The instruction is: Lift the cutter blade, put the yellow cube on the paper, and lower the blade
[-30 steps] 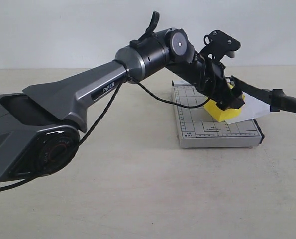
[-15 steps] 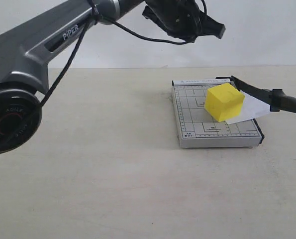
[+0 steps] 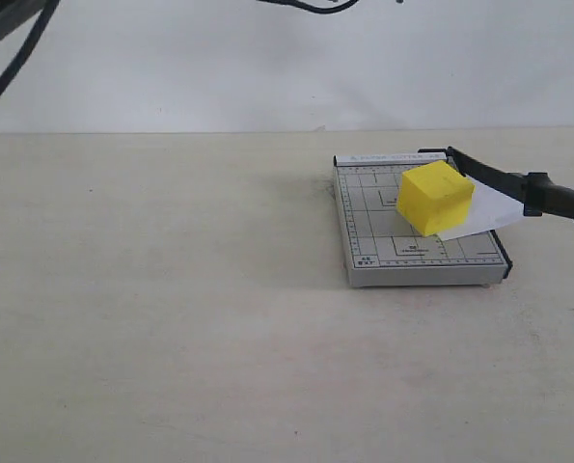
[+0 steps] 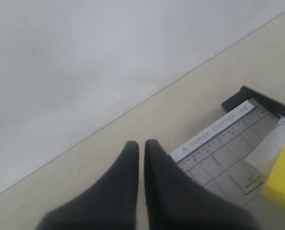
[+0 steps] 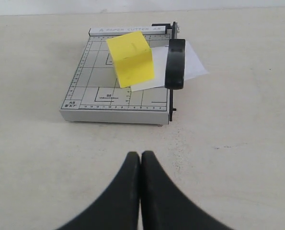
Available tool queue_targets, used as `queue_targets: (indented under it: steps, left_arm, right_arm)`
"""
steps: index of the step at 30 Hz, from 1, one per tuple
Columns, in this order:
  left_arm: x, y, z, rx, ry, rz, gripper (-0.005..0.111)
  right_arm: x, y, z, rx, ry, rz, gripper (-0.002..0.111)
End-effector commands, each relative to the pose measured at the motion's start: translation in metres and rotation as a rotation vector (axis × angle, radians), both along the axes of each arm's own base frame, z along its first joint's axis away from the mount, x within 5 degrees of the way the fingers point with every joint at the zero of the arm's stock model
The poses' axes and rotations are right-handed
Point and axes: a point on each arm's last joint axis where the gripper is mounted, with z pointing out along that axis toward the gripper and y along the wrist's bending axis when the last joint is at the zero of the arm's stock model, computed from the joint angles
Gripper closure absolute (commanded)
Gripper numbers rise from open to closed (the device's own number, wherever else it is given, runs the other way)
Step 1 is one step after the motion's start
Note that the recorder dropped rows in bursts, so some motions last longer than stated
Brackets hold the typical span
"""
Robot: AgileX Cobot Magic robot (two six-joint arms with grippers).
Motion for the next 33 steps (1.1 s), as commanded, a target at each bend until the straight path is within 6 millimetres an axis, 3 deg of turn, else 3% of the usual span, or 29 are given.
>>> queue_targets:
  steps: [1, 6, 9, 11, 15, 18, 21, 24, 27, 33]
  left_arm:
    - [-0.014, 0.018, 0.026, -0.011, -0.097, -0.045, 0.102]
    - [-0.053, 0.051, 0.040, -0.093, -0.187, -0.162, 0.102]
    - [-0.068, 0.092, 0.014, -0.053, -0.152, -0.151, 0.102]
    - [-0.071, 0.128, -0.005, -0.079, -0.152, -0.107, 0.102]
    - [-0.059, 0.202, -0.020, -0.242, -0.147, 0.101, 0.102]
    - [-0.051, 0.268, -0.015, -0.325, -0.151, 0.343, 0.102]
    - [-0.060, 0.316, -0.001, -0.335, -0.230, 0.468, 0.102]
    - [-0.083, 0.353, 0.012, -0.302, -0.316, 0.559, 0.102]
    - [-0.120, 0.380, 0.016, -0.284, -0.369, 0.661, 0.102]
    - [-0.204, 0.390, 0.007, -0.308, -0.498, 0.716, 0.102]
  right_arm:
    - [0.000, 0.000, 0.002, -0.030, -0.013, 0.012, 0.108]
    - [0.001, -0.001, 0.003, -0.040, -0.027, 0.014, 0.108]
    - [0.001, -0.001, 0.003, -0.039, -0.033, 0.012, 0.108]
    - [0.001, -0.001, 0.003, -0.039, -0.033, 0.012, 0.108]
    - [0.001, -0.001, 0.003, -0.039, -0.033, 0.012, 0.108]
    - [0.001, -0.001, 0.003, -0.039, -0.033, 0.012, 0.108]
    - [0.001, -0.001, 0.003, -0.039, -0.033, 0.012, 0.108]
    - [0.001, -0.001, 0.004, -0.041, -0.036, 0.013, 0.108]
    - [0.002, -0.001, -0.001, -0.041, -0.041, 0.006, 0.108]
    - [0.003, -0.002, -0.007, -0.040, -0.061, -0.008, 0.108]
